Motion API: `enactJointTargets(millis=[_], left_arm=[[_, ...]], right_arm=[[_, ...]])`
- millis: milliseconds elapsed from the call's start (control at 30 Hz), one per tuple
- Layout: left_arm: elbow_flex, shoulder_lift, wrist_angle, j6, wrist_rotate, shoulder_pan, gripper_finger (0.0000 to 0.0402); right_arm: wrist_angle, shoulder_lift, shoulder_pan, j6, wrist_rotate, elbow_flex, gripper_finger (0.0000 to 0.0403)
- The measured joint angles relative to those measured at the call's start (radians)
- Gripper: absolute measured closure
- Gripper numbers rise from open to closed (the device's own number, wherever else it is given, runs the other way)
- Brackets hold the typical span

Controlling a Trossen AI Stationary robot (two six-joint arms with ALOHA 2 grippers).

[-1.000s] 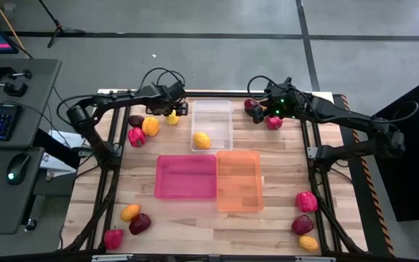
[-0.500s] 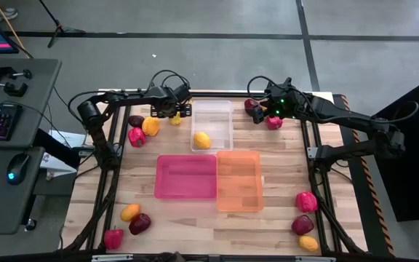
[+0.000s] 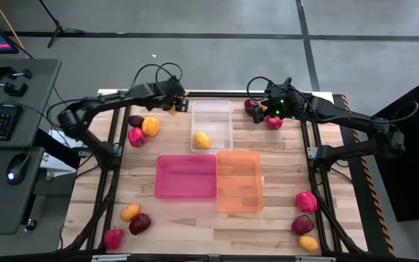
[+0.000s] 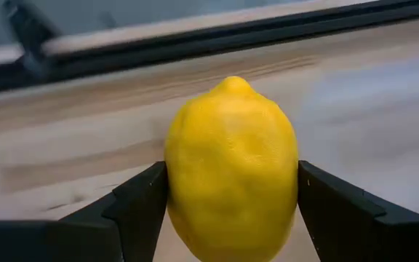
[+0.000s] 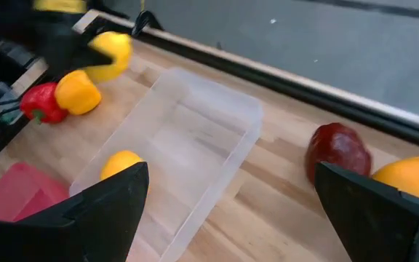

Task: Sort produce into baskets
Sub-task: Put the lemon into the white bin

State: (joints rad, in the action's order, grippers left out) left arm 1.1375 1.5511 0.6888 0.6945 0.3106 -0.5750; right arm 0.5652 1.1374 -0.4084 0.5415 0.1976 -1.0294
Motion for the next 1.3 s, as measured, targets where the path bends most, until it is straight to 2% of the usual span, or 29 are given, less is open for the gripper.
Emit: enactJointTargets(millis=[167, 367, 533, 667, 767, 933, 1100, 1300], left_arm=[[0.001, -0.102, -0.166, -0.074, -0.082, 0.150, 0.0145], [0.001, -0.025, -0.413, -0.105, -0.104, 0.320, 0.0146], [0.001, 0.050, -0.431, -0.097, -0.183, 0.327, 0.0146], [0.001, 0.073, -0.345, -0.102, -0.256, 0.329, 0.0146], [0.001, 0.097, -0.294, -0.118, -0.236, 0.333, 0.0146], [0.002, 0.148, -0.361, -0.124, -0.208, 0.322, 0.0144], [0.002, 0.194, -0.455, -0.161, -0.345, 0.286, 0.0117], [0.023, 0.192, -0.476, -0.232, -0.360, 0.262, 0.0095]], right_arm=[[0.000, -0.013, -0.001, -0.008, 0.032, 0.000, 0.0024], [0.000, -0.014, -0.002, -0.026, 0.031, 0.000, 0.0024], [-0.001, -0.014, -0.004, -0.012, 0.037, 0.000, 0.0024], [0.000, -0.014, -0.013, 0.047, 0.055, 0.000, 0.0024], [0.000, -0.014, -0.024, 0.075, 0.064, 0.000, 0.0024], [0.006, -0.017, -0.024, 0.087, 0.058, 0.000, 0.0024], [0.056, -0.027, -0.024, 0.081, 0.067, 0.000, 0.0024], [0.075, -0.048, -0.024, 0.080, 0.073, 0.000, 0.0024]])
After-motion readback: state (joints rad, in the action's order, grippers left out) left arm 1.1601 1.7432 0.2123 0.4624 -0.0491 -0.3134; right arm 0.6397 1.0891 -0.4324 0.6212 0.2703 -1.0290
